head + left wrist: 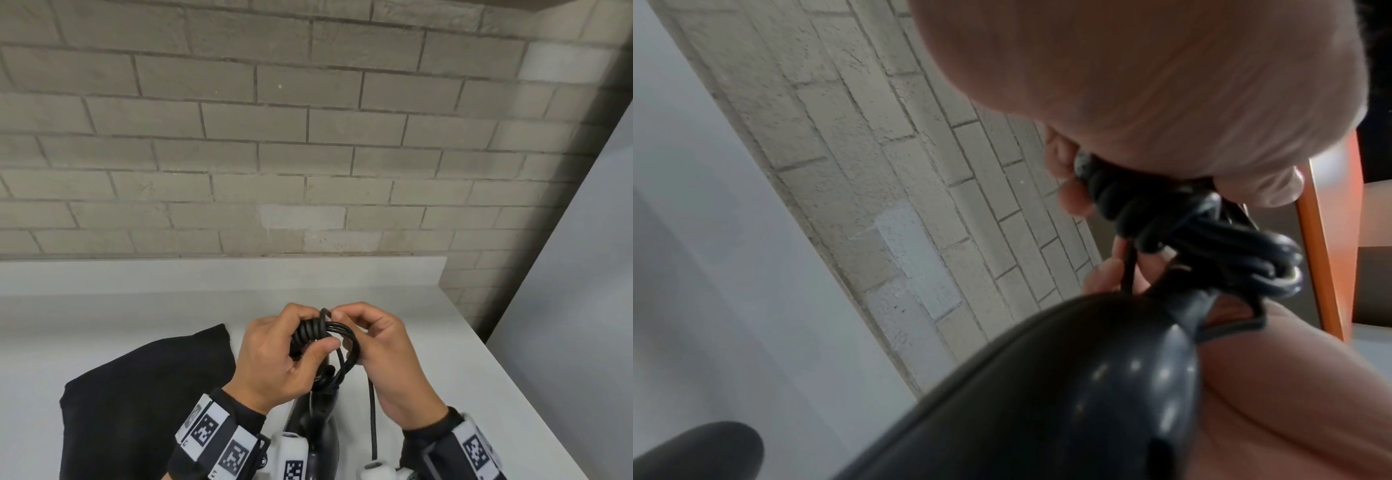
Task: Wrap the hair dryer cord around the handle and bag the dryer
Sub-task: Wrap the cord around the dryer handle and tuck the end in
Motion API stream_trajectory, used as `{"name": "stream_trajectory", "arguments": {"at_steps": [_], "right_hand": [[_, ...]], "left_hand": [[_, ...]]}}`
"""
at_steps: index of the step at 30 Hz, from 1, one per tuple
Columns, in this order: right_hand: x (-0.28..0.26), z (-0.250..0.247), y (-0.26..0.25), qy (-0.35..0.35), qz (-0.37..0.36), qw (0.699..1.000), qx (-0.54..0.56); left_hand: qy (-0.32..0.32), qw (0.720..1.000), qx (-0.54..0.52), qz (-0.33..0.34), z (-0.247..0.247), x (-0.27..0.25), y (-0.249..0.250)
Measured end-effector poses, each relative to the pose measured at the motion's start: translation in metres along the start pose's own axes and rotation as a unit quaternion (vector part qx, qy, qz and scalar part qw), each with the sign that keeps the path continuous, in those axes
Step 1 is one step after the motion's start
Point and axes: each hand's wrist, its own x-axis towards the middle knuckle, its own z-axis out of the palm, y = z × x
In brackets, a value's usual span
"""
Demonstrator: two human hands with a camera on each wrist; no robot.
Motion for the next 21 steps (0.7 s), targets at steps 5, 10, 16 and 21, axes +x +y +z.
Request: {"name": "stream_trajectory", "arguments": {"at_steps": [5, 10, 16, 21], "right_hand": [[-0.012, 0.004, 0.012, -0.016, 0.008, 1.000, -0.010], [-0.025, 0.004, 0.021, -0.046, -0.019, 0.999, 0.021], [-0.023, 0.000, 0.019, -0.071, -0.009, 0.997, -0.033], [-0.016, -0.005, 0.015, -0.084, -0.043, 0.989, -0.111]], "left_hand": [[0.028, 0.999, -0.004, -0.038, 0.000, -0.002, -0.001], [0.044, 0.997, 0.004, -0.070, 0.000, -0.002, 0.001], [0.034, 0.994, 0.003, -0.107, -0.001, -0.001, -0.001], [0.017, 0.988, -0.041, -0.150, 0.000, 0.002, 0.005]]}}
